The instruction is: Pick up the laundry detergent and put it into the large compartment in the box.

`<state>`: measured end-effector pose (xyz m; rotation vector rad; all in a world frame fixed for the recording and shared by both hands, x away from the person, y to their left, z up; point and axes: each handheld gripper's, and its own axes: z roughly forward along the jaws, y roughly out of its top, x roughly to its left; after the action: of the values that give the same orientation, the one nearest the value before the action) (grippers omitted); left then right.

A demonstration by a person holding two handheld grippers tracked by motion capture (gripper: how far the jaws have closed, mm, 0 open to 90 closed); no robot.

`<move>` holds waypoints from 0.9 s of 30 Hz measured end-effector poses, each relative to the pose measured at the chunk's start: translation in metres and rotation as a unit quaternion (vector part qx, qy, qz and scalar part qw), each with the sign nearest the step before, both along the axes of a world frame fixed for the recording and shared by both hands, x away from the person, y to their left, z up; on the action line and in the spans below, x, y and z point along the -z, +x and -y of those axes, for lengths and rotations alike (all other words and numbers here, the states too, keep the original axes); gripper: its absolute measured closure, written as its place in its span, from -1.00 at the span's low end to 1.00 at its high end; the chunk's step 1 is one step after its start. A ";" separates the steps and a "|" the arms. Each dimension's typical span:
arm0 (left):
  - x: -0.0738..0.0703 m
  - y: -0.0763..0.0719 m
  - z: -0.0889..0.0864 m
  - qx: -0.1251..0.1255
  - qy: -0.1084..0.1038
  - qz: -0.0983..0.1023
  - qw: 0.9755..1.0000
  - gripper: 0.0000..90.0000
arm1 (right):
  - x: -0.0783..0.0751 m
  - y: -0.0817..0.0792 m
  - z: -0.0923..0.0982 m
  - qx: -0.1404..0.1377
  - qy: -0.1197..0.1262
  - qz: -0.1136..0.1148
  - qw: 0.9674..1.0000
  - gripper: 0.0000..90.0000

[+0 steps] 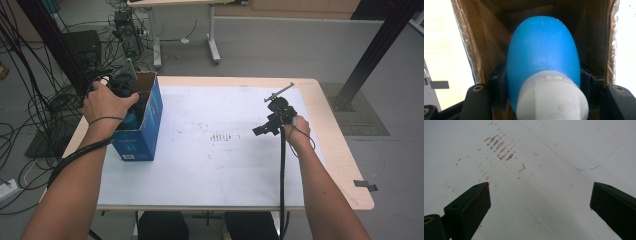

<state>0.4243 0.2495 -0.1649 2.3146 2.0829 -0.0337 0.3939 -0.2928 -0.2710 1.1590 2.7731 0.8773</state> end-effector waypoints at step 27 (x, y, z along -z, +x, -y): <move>-0.010 0.000 0.001 0.003 0.003 -0.002 1.000 -0.30 | 0.002 0.000 -0.001 -0.003 -0.001 0.000 1.000 -0.93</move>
<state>0.4248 0.2485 -0.1549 2.3251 2.0808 -0.0327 0.3938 -0.2916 -0.2732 1.1522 2.7782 0.8742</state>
